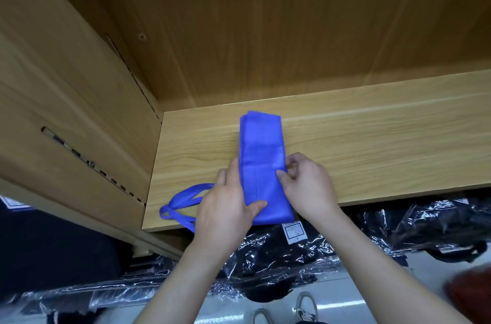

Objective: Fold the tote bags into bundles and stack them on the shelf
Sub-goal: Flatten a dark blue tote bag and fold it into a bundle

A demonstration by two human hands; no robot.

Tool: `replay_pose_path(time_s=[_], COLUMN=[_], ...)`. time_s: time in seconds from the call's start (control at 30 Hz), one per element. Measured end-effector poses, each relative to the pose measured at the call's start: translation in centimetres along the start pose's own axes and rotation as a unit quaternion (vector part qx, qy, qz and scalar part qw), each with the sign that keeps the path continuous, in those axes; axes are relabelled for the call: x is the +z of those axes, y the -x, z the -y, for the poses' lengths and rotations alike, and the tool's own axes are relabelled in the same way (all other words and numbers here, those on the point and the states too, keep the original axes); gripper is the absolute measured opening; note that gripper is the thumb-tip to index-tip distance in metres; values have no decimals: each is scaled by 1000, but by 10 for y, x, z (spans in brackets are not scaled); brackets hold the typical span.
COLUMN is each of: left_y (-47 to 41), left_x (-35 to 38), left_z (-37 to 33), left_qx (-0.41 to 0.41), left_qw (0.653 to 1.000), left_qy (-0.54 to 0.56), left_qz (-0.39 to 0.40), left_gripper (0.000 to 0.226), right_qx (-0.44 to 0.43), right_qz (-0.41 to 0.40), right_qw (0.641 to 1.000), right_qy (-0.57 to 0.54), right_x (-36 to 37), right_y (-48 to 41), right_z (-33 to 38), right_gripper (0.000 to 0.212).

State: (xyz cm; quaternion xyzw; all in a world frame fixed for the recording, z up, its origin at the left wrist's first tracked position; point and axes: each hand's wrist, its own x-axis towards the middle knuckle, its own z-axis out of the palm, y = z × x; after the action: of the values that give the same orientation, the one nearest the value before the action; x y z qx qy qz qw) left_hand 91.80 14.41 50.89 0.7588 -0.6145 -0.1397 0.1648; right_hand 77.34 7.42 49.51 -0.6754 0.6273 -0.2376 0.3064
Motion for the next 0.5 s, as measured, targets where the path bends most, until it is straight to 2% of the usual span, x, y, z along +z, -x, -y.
replay_pose_path(time_s=[0.07, 0.13, 0.17, 0.2, 0.27, 0.33, 0.4, 0.5], left_y=[3, 6, 8, 11, 14, 14, 12, 11], left_x=[-1, 5, 10, 13, 18, 20, 18, 18], left_z=[6, 13, 17, 19, 25, 29, 30, 27], left_qx=[51, 161, 209, 226, 227, 235, 238, 254], left_qw=[994, 972, 958, 953, 952, 945, 945, 945], left_qy=[-68, -136, -165, -186, -207, -225, -220, -205], left_qz=[-64, -107, -104, -79, -3, 33, 39, 35], left_gripper=[96, 76, 62, 59, 74, 89, 95, 94], right_qx=[7, 13, 9, 5, -10, -26, -14, 29], right_qz=[11, 30, 37, 46, 52, 51, 59, 110], right_qw=[999, 998, 996, 995, 990, 986, 990, 992], right_qy=[36, 62, 77, 94, 129, 154, 123, -51], right_x=[2, 2, 2, 1, -1, -4, -6, -3], right_y=[0, 0, 1, 2, 4, -1, -14, -40], right_z=[3, 5, 7, 9, 14, 17, 19, 23], right_gripper=[13, 14, 17, 22, 40, 66, 88, 95])
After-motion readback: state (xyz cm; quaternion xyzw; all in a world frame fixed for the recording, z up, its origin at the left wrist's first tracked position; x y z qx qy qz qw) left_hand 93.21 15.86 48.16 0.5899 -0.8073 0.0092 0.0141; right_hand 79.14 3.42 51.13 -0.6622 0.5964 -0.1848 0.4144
